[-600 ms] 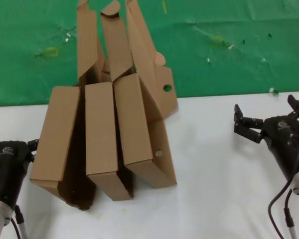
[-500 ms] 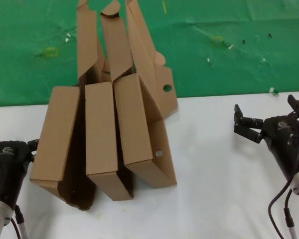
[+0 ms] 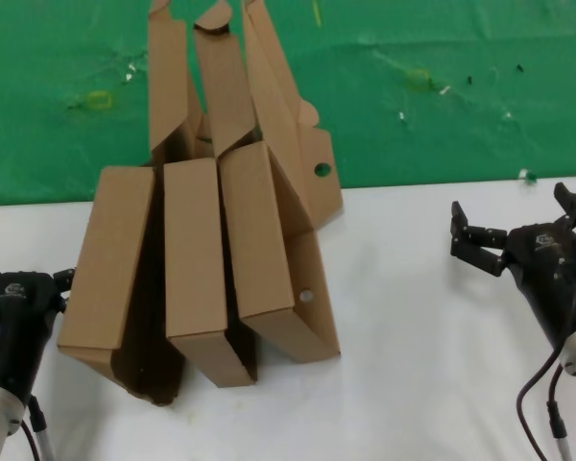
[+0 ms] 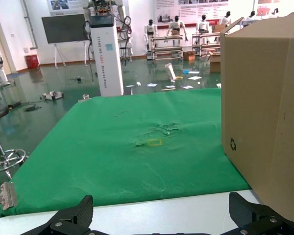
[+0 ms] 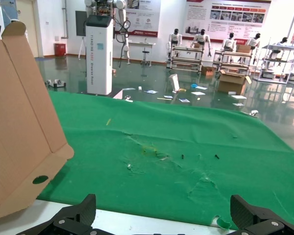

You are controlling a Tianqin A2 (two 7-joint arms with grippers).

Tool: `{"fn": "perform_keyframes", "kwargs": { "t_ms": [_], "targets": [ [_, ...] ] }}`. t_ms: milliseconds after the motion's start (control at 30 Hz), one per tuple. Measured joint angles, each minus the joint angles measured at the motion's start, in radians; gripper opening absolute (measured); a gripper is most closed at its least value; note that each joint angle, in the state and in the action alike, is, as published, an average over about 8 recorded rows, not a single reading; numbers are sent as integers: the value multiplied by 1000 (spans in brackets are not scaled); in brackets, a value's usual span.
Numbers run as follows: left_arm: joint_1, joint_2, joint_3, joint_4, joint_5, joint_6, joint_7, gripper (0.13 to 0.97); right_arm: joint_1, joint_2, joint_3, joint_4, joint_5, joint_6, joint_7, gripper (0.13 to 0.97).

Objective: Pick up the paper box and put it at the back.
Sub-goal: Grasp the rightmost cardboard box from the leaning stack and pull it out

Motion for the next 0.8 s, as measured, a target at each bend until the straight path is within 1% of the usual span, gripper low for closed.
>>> {"fn": "perform_keyframes", "kwargs": {
  "t_ms": [800],
  "targets": [
    [0, 0, 0, 0, 0, 0, 0, 966, 0, 0, 0, 0, 0, 0, 0, 966]
  ]
}}
